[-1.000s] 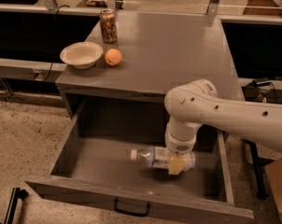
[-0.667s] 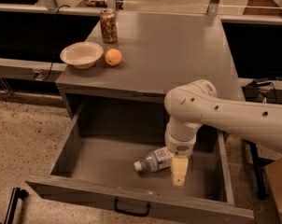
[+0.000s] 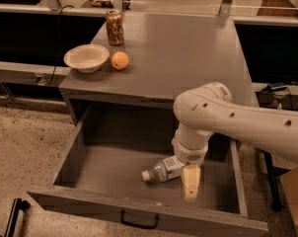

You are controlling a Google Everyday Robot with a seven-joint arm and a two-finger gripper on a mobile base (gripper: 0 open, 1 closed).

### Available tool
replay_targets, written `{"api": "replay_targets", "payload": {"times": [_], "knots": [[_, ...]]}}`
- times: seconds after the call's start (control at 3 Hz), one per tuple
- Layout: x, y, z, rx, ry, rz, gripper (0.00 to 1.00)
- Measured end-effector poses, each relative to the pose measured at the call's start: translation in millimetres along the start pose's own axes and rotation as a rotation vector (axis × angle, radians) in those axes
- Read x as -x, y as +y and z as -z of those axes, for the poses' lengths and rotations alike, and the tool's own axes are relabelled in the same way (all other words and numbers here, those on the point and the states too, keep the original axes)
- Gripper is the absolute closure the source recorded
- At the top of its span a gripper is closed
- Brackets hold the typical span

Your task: Place blue plastic bottle into top drawer

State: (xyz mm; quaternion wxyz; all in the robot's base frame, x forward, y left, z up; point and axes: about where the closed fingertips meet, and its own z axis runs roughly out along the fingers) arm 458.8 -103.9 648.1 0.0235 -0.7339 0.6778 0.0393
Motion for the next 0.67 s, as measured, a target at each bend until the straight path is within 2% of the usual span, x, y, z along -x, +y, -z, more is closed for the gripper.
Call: {"api": "replay_targets", "payload": {"times": [0.33,0.67], "knots": [[-0.2,15.3,28.9,-0.075,-0.028,0.097,0.0],[-0.2,15.3,28.9,-0.075,-0.028,0.097,0.0]]}}
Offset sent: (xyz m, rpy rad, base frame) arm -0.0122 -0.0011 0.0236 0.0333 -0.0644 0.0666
